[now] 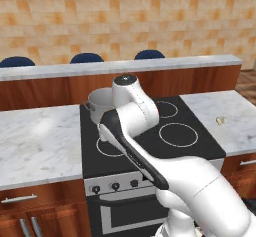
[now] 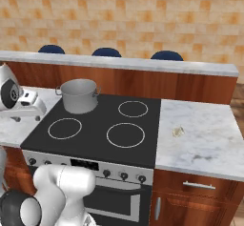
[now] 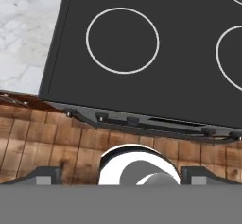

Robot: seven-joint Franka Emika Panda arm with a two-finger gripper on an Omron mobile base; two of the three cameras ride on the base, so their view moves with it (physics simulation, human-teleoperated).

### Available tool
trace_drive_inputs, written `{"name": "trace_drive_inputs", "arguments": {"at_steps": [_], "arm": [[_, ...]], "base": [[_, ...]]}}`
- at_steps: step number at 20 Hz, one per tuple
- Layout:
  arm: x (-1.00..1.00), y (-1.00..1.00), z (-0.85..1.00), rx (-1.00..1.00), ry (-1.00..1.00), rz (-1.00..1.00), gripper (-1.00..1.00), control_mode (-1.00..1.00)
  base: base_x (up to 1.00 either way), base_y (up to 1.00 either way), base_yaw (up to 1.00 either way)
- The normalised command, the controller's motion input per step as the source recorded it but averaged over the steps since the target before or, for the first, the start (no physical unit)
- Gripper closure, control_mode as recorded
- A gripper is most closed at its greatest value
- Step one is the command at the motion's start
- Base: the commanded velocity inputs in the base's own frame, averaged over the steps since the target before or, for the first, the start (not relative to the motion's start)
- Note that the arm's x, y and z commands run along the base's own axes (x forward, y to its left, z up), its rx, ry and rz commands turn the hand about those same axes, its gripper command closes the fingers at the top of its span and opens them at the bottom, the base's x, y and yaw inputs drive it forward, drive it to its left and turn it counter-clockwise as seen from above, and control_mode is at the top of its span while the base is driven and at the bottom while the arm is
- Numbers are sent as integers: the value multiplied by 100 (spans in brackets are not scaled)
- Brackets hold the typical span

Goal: Turn on the burner for the pot on the stove. Wait thirty seconds for the pot to heat up. Then add the garlic to the pot.

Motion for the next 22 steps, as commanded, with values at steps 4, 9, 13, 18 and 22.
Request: {"name": "trace_drive_inputs", "arguments": {"at_steps": [4, 9, 13, 18, 22], "arm": [[-42, 44, -61, 0, -23, 0, -100, -100], [-44, 24, -62, 0, -27, 0, -100, -100], [-27, 11, -55, 0, -19, -5, -100, -100], [-21, 0, -44, 0, -11, -11, -100, -100], [-63, 0, -38, 1, -16, -15, -100, -100]], "base": [[0, 0, 0], [0, 0, 0], [0, 0, 0], [0, 0, 0], [0, 0, 0]]}}
